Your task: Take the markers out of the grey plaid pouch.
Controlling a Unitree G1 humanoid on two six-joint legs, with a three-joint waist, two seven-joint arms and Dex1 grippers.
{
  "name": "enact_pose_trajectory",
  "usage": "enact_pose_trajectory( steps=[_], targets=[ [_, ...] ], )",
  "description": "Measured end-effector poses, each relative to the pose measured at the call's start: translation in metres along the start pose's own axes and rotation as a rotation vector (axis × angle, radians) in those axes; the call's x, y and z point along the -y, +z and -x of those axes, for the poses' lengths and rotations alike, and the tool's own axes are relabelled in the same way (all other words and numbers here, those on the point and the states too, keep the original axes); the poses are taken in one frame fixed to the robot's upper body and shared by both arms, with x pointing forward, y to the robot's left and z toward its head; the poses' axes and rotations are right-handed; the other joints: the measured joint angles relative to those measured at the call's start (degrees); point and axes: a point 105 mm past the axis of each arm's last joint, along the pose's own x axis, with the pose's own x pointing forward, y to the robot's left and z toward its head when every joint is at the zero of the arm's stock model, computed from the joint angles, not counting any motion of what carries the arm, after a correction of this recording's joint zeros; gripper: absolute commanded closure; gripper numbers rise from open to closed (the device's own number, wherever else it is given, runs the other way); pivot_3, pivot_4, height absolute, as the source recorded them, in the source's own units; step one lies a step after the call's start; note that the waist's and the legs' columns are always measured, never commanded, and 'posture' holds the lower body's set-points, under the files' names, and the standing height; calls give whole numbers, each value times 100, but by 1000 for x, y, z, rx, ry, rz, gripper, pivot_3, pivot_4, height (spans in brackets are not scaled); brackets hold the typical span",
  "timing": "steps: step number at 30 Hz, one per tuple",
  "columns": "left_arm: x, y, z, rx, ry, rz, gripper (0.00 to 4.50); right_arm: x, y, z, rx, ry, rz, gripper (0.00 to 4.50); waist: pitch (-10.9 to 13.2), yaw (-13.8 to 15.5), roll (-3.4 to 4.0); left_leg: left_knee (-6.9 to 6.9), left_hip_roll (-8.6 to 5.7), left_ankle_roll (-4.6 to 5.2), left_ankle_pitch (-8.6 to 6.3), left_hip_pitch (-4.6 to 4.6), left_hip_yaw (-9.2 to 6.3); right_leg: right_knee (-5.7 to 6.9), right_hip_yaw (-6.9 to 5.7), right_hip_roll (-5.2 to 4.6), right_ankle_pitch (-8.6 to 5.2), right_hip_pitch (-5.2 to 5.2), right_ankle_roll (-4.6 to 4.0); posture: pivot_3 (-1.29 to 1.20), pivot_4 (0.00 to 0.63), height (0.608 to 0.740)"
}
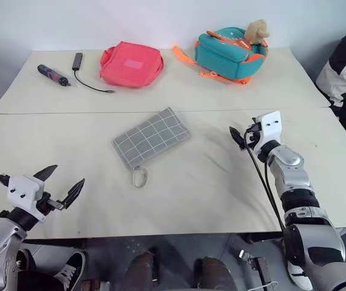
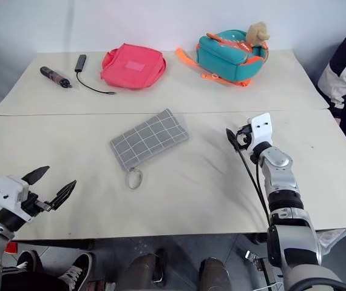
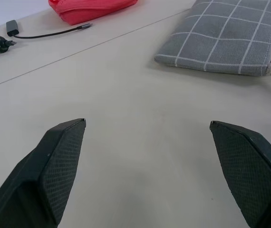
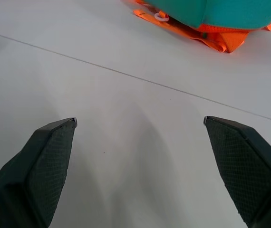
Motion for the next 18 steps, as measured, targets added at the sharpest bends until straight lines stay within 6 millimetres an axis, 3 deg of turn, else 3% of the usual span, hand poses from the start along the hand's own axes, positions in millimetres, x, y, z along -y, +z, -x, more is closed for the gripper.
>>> enact_pose_trajectory(
  steps=[8, 11, 13, 18],
  targets=[
    [3, 1, -10, -7, -9, -32, 44, -2, -1, 1, -4, 8, 10, 0, 0, -2, 0, 0, 0, 0, 0, 1, 3, 2, 2, 1, 0, -1, 0, 0, 150, 740],
    [2, 4, -15, 10, -6, -54, 0, -13, 12, -3, 43, 53, 19, 662, 0, -2, 0, 0, 2, 0, 0, 2, 3, 5, 2, 2, 0, -2, 0, 0, 150, 740],
    [-2, 7, -20, 24, 9, -78, 0, -32, 24, -9, 88, 112, -18, 1354, -1, -13, -1, -1, 5, -2, -1, 7, 5, 9, 3, 5, 1, -1, -1, 0, 150, 740],
    [0, 10, -37, 27, -21, -199, 0, -100, 41, -27, 152, 247, -70, 3180, -3, -22, -4, -4, 8, -4, -2, 11, 9, 29, 3, 8, 1, -4, -3, 0, 150, 740]
  ],
)
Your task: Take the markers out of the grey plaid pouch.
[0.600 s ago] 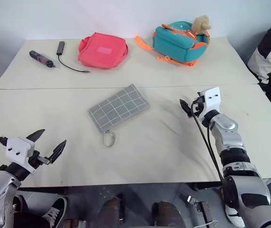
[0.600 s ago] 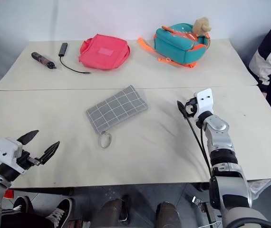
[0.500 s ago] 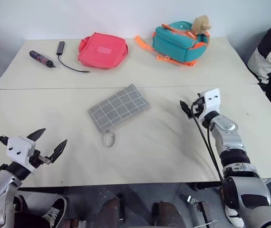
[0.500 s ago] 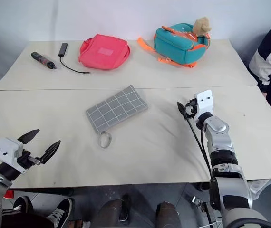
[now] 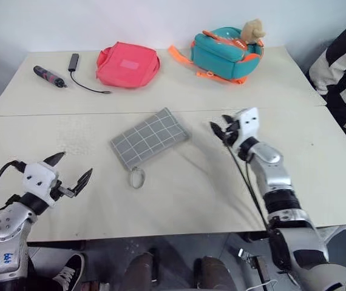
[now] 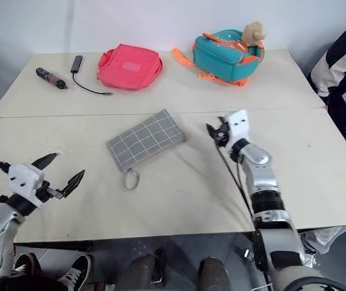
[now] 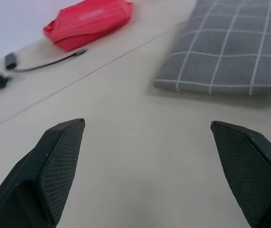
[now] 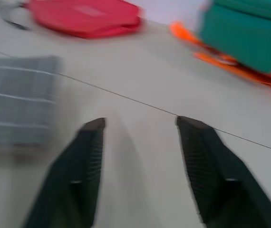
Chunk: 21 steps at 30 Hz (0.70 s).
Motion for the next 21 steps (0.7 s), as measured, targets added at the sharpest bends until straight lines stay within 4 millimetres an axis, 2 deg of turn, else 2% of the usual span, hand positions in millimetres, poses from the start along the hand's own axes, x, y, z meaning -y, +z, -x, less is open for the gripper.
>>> enact_pose_trajectory(
  steps=[3, 4, 7, 14, 21],
  targets=[
    [7, 1, -11, 4, -49, -126, 0, -32, 10, -22, 24, 64, 21, 4278, 0, 9, -1, 0, -2, -2, -1, -1, 2, 15, 4, -1, 0, -6, 0, 0, 150, 740],
    [8, 1, -13, 7, -60, -154, 0, -38, 14, -27, 34, 75, 30, 4443, -1, 22, -2, 0, -2, -3, -2, -1, 0, 16, 4, -1, 0, -8, -1, 0, 150, 740],
    [10, -2, -20, 5, -77, -244, 0, -44, 16, -35, 37, 70, 57, 4443, -6, 32, -10, 1, -7, -14, -9, -1, -4, 24, 4, -5, 0, -9, 0, 0, 150, 740],
    [17, -3, -44, 22, -166, -517, 0, -53, -27, -42, -155, 81, 199, 4443, -8, -6, -13, -8, -3, -7, -1, -2, 10, 44, 9, -3, 0, -34, -2, 0, 150, 740],
    [37, 10, -66, 112, -231, -606, 0, -54, -28, -44, -181, 94, 240, 4443, -10, -16, -17, -5, 1, -8, -1, -1, 15, 70, 5, -6, 0, -43, -2, 0, 150, 740]
  ],
)
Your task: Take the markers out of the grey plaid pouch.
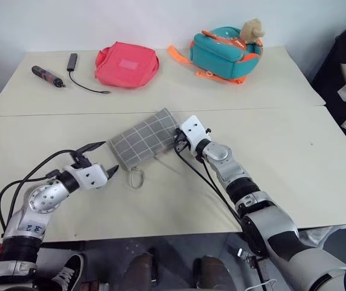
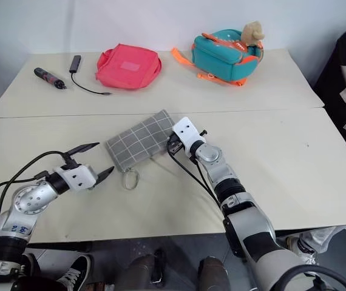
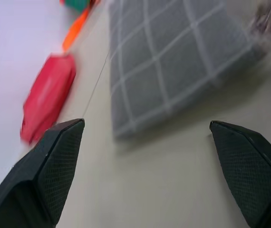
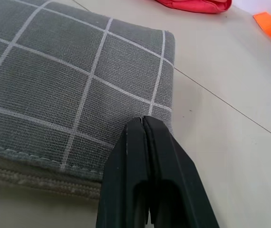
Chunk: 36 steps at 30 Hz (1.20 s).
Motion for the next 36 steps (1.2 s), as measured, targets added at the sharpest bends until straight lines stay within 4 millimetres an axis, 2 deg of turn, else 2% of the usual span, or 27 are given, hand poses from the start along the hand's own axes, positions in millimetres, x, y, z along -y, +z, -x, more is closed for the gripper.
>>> enact_pose_trajectory(
  steps=[6, 14, 17, 23, 27, 30, 33, 36],
  targets=[
    [1, 6, -15, 33, -23, -36, 0, 3, -1, 1, -4, -4, -16, 4443, -1, 27, -1, 6, 0, 1, 1, 1, 1, 4, 0, -2, 0, 2, 0, 0, 150, 740],
    [-5, 5, -32, 23, -7, -48, 0, 6, -3, 2, -7, -10, -40, 4443, -1, 36, -2, 9, -1, 2, 2, 1, -1, 9, -2, -1, 0, 3, 0, 0, 150, 740],
    [-4, 5, -38, 22, -15, -35, 589, 8, -3, 4, -8, -17, -44, 4500, -2, 36, -2, 11, -1, 2, 2, 1, -1, 11, -2, -2, 0, 4, 0, 0, 150, 740],
    [9, 4, -43, 28, -62, 26, 2565, 12, -4, 5, -8, -26, -52, 4500, -2, 38, -3, 14, -1, 3, 3, 1, -2, 10, -4, -2, 0, 7, 0, 0, 150, 740],
    [3, 7, -45, 34, -58, 29, 3764, 12, -2, 5, 2, -27, -49, 4500, -3, 39, -1, 15, -3, 3, 2, 6, -3, 9, -4, -3, 0, 12, 0, 0, 150, 740],
    [-2, 11, -46, 40, -49, 23, 4482, 15, 1, 7, 18, -32, -35, 4500, -3, 40, 0, 15, -4, 4, 2, 7, -4, 9, -3, -4, 0, 14, 0, 0, 150, 740],
    [0, 13, -44, 42, -44, 44, 4500, 24, 2, 16, 35, -52, 4, 3823, -3, 39, 0, 15, -5, 6, 0, 6, -4, 5, -3, -5, 0, 15, 0, 0, 150, 740],
    [3, 15, -43, 41, -47, 73, 4500, 26, 4, 26, 76, -31, -37, 2795, -3, 30, 0, 13, -4, 7, 0, 6, -3, 3, -3, -4, 0, 15, 0, 0, 150, 740]
  ],
)
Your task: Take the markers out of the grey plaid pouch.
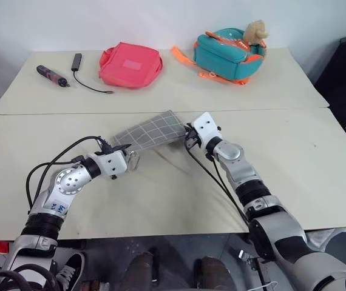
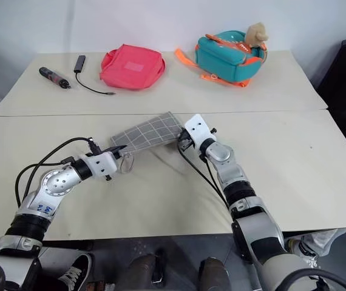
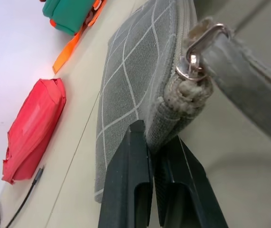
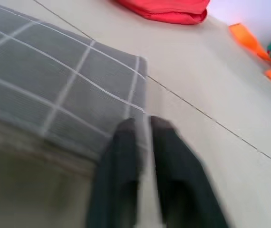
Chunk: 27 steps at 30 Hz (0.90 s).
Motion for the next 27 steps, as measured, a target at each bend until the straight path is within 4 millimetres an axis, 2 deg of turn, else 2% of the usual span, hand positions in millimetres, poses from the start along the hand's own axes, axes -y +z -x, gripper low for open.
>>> enact_pose_trajectory(
  steps=[5, 7, 9, 13, 15, 17, 23, 27],
  targets=[
    [8, 10, -2, 7, -7, 21, 4500, 1, 36, 26, 121, 107, -142, 1191, 0, 24, 0, 5, -1, 8, -5, -2, -3, -10, 0, -1, 0, 10, 0, 0, 150, 740],
    [9, 13, -3, 1, -6, 2, 4500, -1, 46, 41, 135, 165, -174, 1191, 0, 38, -1, 8, -2, 12, -10, 0, -5, -21, -2, -2, 0, 16, 0, 0, 150, 740],
    [9, 16, -5, -18, 0, -37, 4500, -19, 48, 62, 122, 254, -251, 1191, -1, 74, -2, 7, 0, 9, -18, 2, -10, -36, -1, -1, 0, 23, 0, 0, 150, 740],
    [9, 20, -8, -47, 19, -23, 4500, -72, 31, 94, -9, 473, -385, 1191, -2, 128, -3, 8, 1, -15, -36, 0, -2, -56, 1, -2, 0, 20, 0, 0, 150, 740],
    [11, 24, -9, -50, 17, -27, 4500, -89, 17, 100, -76, 510, -421, 1191, -3, 149, -5, 8, 2, -17, -37, -1, -1, -79, 1, 0, 0, 21, 0, 0, 150, 740],
    [14, 29, -11, -44, -1, -49, 4500, -103, 6, 101, -131, 521, -442, 1191, -2, 156, -5, 7, 2, -17, -37, -4, 2, -83, 1, 0, 0, 20, 0, 0, 150, 740],
    [17, 37, -13, -44, -37, -103, 4500, -124, 20, 83, -103, 531, -566, 1191, -3, 151, -5, 6, 5, -21, -34, -5, 1, -81, -2, 6, 0, 18, 0, 0, 150, 740],
    [16, 40, -13, -46, -41, -108, 4500, -132, 14, 71, -135, 500, -607, 1191, -3, 152, -6, 7, 5, -20, -34, -5, 2, -82, -2, 6, 0, 19, 0, 0, 150, 740]
  ],
)
